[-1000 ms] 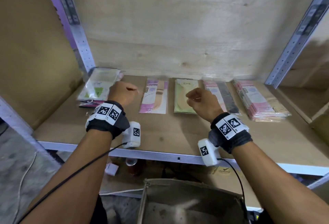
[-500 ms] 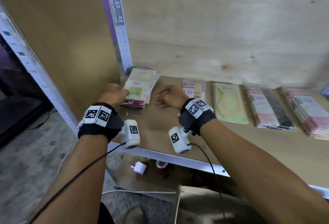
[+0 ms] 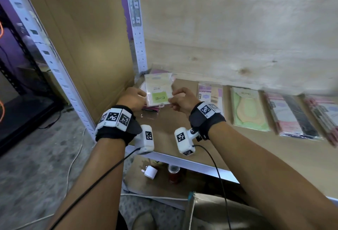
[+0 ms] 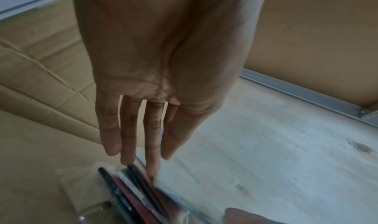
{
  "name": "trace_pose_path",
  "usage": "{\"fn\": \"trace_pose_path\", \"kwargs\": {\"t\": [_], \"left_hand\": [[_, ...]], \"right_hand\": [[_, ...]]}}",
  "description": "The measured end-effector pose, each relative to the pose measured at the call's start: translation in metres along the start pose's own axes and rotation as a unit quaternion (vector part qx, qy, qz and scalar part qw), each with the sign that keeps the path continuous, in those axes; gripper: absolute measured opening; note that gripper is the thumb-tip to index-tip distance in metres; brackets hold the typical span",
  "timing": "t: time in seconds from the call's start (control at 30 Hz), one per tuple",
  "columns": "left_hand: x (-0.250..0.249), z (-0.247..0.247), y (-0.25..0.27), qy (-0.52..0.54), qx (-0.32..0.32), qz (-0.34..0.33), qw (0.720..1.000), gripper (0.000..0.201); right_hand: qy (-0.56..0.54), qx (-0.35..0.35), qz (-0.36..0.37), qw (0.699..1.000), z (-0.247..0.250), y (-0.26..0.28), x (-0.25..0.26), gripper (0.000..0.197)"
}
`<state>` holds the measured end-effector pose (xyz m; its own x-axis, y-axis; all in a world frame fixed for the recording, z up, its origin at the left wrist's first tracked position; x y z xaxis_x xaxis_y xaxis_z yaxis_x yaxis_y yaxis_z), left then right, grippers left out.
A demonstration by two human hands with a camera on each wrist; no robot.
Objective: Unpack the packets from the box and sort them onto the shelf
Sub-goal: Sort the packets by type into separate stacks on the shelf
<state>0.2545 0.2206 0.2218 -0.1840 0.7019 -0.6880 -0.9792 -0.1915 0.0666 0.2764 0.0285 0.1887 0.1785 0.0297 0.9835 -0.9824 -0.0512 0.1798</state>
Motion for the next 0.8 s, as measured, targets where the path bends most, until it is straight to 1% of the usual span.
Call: {"fn": "trace_pose_path", "kwargs": {"t": [0.03, 0.1, 0.13, 0.2, 0.23, 0.3, 0.37, 0.4, 0.43, 0.5, 0.57, 0.63, 0.7, 0.8], "left_hand": [[0.001, -0.002, 0.0, -0.001, 0.009, -0.001, 1.0, 0.033], [-0.002, -0.007, 0.003, -0.018, 0.022, -0.015, 0.999, 0.05], [-0.007, -0.007, 0.005, -0.042, 0.012, -0.036, 0.998, 0.058], [-0.023, -0.007, 0.01, -0.101, -0.029, -0.092, 0.99, 0.065], [-0.032, -0.009, 0.013, -0.13, -0.046, -0.116, 0.984, 0.064], [-0.051, -0.016, 0.02, -0.165, -0.076, -0.151, 0.972, 0.05], [-0.072, -0.021, 0.027, -0.156, -0.098, -0.196, 0.963, 0.03], [-0.083, -0.024, 0.03, -0.144, -0.107, -0.226, 0.957, 0.024], [-0.093, -0.026, 0.034, -0.125, -0.119, -0.257, 0.951, 0.024], [-0.114, -0.029, 0.047, -0.08, -0.15, -0.3, 0.939, 0.032], [-0.135, -0.037, 0.062, -0.041, -0.166, -0.342, 0.924, 0.028], [-0.153, -0.051, 0.076, -0.008, -0.15, -0.368, 0.917, 0.021], [-0.168, -0.067, 0.087, 0.04, -0.108, -0.379, 0.918, 0.029], [-0.185, -0.093, 0.098, 0.16, -0.031, -0.359, 0.919, 0.025]], "right_hand": [[-0.034, 0.007, -0.006, 0.999, 0.006, 0.005, -0.001, 0.028], [-0.092, 0.019, -0.011, 0.996, 0.019, 0.015, -0.003, 0.027], [-0.115, 0.025, -0.012, 0.993, 0.025, 0.021, -0.004, 0.027], [-0.144, 0.035, -0.009, 0.989, 0.037, 0.031, -0.004, 0.026], [-0.153, 0.037, -0.006, 0.988, 0.044, 0.035, -0.002, 0.024], [-0.17, 0.033, -0.003, 0.985, 0.058, 0.044, 0.004, 0.016], [-0.197, 0.025, -0.005, 0.98, 0.077, 0.051, 0.009, 0.01], [-0.209, 0.023, -0.002, 0.978, 0.088, 0.056, 0.012, 0.008], [-0.214, 0.022, 0.003, 0.977, 0.099, 0.06, 0.015, 0.008], [-0.215, 0.017, 0.013, 0.976, 0.121, 0.069, 0.021, 0.015], [-0.227, 0.011, 0.023, 0.974, 0.145, 0.078, 0.026, 0.025], [-0.249, 0.008, 0.04, 0.968, 0.168, 0.089, 0.029, 0.029], [-0.255, 0.006, 0.056, 0.965, 0.191, 0.101, 0.026, 0.03], [-0.227, -0.005, 0.065, 0.972, 0.221, 0.116, 0.011, 0.031]]}}
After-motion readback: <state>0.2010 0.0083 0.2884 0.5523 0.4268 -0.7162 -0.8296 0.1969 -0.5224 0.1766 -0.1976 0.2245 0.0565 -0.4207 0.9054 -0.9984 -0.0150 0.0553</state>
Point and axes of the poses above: each hand's wrist, its own y-axis away from the middle knuckle, its own z-axis out of the back of the hand, x = y × z, the point moved 6 cm from there along -y, towards the middle knuckle, and after that the axes turned 2 degrees about -x, right-handed, at the moved point
